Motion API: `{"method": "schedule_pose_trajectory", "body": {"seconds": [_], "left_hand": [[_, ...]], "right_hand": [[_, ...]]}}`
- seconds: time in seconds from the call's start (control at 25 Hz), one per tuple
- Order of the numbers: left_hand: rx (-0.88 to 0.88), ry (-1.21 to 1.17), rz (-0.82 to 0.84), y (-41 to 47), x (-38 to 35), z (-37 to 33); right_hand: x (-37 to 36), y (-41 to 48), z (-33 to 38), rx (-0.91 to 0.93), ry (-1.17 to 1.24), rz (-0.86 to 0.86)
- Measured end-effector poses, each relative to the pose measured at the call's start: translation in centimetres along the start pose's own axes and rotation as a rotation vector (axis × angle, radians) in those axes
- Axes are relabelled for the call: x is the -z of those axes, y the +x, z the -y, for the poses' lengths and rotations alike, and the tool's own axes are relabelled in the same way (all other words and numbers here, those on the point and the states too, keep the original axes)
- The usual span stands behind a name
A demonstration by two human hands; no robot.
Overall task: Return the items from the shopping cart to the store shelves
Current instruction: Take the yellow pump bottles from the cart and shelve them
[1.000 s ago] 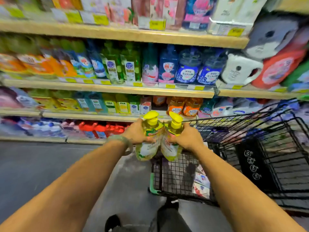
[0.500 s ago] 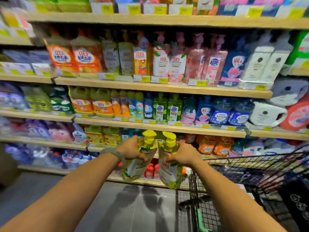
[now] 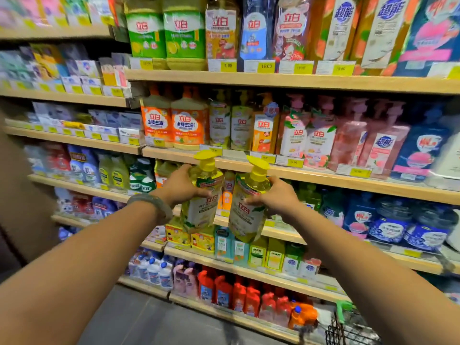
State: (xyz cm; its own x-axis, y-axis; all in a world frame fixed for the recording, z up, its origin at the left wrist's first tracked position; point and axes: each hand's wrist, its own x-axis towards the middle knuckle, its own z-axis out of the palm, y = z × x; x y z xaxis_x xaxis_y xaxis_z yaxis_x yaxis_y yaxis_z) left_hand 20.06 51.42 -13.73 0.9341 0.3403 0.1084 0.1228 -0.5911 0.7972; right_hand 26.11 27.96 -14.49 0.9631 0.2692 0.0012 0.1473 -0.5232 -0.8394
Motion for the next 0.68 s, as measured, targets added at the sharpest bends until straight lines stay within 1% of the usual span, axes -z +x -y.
{"method": "schedule_pose_trajectory", "body": {"seconds": [0.2,0.36,0.44,0.52,0.6,0.68], "left_hand": [[-0.126,-0.091,-0.226,7.1,3.5,-4.2],[-0.266,-0.184,-0.306,13.5,4.7,-6.0],[-0.340,-0.216,-0.317,15.7,4.2,-6.4],[-0.386,-0.280,-0.320,17.9,3.3,-5.9],[-0.389,-0.293,-0.321,20.0,2.9,-5.3],[-0.395,-0.299,-0.285,21.5,2.6,-4.5]], "right_hand": [[1.3,6.6,5.6,0.078,0.181,-0.093],[3.1,12.9,9.9,0.170,0.280,-0.161],[3.5,15.3,11.6,0.242,0.222,-0.209],[3.2,17.4,12.4,0.307,0.103,-0.267],[2.9,19.4,12.4,0.337,0.046,-0.307],[2.4,20.9,11.9,0.331,0.030,-0.316]]}}
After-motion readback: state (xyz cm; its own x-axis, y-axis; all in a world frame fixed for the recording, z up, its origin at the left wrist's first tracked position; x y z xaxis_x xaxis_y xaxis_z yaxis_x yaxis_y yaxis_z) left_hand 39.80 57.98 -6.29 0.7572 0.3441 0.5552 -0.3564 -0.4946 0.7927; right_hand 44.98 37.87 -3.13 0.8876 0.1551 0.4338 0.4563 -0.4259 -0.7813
